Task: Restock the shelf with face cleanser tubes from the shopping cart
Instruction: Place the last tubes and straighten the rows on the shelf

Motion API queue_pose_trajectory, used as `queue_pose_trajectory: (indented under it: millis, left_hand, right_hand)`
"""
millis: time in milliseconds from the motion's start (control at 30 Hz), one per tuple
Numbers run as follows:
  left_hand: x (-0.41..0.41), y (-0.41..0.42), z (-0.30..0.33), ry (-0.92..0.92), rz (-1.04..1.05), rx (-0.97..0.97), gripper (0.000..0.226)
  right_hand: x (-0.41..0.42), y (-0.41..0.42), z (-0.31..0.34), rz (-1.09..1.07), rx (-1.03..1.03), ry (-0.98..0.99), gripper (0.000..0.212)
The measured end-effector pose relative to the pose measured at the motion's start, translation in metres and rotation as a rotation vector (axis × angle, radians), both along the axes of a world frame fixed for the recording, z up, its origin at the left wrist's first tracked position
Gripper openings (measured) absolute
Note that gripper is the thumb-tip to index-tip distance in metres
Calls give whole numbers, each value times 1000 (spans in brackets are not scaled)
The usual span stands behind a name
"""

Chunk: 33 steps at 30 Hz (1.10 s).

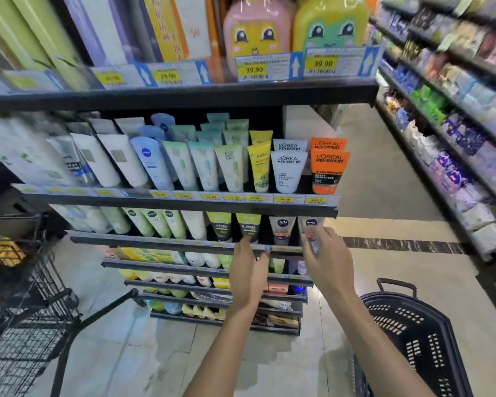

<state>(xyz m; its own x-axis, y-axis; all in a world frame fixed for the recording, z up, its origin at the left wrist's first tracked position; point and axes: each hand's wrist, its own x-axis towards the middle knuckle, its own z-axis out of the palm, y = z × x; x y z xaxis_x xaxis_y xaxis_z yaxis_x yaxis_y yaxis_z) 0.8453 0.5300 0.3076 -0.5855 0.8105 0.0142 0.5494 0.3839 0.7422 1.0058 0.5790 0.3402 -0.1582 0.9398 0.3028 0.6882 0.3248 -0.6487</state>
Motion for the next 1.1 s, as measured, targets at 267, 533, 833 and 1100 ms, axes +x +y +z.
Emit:
queue_pose_trajectory:
  millis: [267, 533, 833, 1100]
  left_hand:
    - [-44, 6, 68, 5, 41, 240, 58]
    - [-82, 43, 99, 49, 10, 303, 56]
    - [-92, 72, 93, 17, -26, 310, 41]
    - [-94, 79, 94, 113, -40, 228, 42]
  right_hand:
    - [-55, 8, 54, -21, 67, 166, 32]
    - [-114, 30, 79, -76, -4, 311, 47]
    - [-137, 44, 74, -251, 2, 146, 52]
    - [-149, 48, 73, -290, 33, 35, 38]
